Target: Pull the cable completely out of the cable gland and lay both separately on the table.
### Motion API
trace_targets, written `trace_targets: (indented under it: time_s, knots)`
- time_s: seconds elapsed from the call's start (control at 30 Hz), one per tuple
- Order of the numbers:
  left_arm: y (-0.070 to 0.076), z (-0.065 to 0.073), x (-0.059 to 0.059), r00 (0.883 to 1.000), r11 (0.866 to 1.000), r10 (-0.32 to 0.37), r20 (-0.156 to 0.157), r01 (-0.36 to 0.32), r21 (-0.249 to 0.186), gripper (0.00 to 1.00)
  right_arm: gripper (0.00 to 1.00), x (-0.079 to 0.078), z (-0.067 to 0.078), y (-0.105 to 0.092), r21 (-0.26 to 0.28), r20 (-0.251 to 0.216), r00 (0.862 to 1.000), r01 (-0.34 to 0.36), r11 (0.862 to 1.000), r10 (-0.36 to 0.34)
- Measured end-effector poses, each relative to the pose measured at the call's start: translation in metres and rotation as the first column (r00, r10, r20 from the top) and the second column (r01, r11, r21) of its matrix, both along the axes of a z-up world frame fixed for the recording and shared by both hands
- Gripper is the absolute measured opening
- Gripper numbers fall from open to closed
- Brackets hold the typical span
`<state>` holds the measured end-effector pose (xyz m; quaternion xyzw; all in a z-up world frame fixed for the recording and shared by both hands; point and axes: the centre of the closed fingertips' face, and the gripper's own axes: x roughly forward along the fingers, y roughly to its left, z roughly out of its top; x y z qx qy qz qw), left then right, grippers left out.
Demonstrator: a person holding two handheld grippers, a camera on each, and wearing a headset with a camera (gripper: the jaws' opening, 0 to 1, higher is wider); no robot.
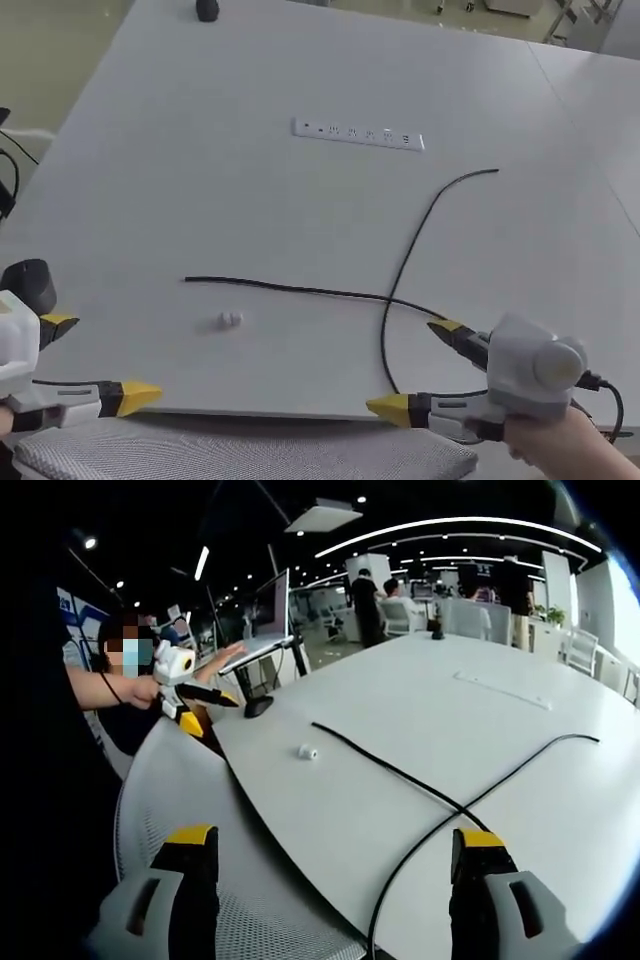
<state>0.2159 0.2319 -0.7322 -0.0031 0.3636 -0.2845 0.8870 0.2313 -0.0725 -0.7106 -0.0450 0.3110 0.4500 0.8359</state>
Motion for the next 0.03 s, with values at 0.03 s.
trace_targets:
  time_s: [0.03]
  knots:
    - [0.0001,0.0001,-0.0003,1.0,1.0,-0.002,0.001,0.002,0.002,0.98,0.98,-0.0003,-0.0002,0.0,0.0,-0.001,1.0,-0.001,1.0,0.001]
